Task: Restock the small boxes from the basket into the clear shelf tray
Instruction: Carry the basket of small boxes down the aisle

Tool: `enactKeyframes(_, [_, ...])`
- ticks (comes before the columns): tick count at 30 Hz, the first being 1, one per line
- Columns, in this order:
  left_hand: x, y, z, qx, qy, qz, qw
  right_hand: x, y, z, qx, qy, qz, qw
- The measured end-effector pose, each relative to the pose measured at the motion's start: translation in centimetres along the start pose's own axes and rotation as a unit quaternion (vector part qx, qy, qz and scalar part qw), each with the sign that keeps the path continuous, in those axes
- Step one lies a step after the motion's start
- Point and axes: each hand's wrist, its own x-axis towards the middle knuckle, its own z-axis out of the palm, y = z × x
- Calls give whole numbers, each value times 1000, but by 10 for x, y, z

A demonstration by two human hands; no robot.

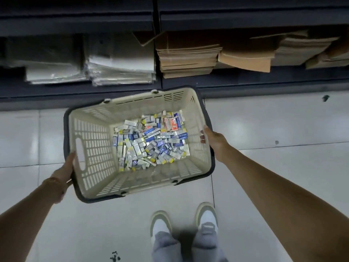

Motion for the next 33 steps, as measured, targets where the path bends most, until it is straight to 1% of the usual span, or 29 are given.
enactKeyframes(5, [-46,-3,8,81,-66,-9,994,-49,35,-56,14,63,45,997])
enactKeyframes(9, [-116,13,37,155,-126,-5,980,-135,65,-127,32,135,55,989])
enactKeyframes(11, [-163,19,55,162,-148,-6,976,-189,82,-164,66,169,75,980])
enactKeyframes(13, [-215,25,69,169,-155,6,973,-247,100,-198,130,197,92,967])
enactKeyframes(16, [-294,47,86,223,-161,74,958,-331,119,-246,199,249,110,941])
enactKeyframes(20, [-394,89,118,287,-178,166,926,-427,132,-296,262,315,119,905])
enactKeyframes(25, [-509,130,168,374,-213,266,863,-507,156,-336,326,381,122,857])
enactKeyframes(29, [-590,155,217,416,-220,357,807,-542,150,-367,411,384,90,822])
enactKeyframes(31, [-625,169,248,435,-228,399,774,-550,146,-388,459,385,82,797])
enactKeyframes(33, [-655,184,281,446,-219,435,751,-555,140,-410,495,398,74,769])
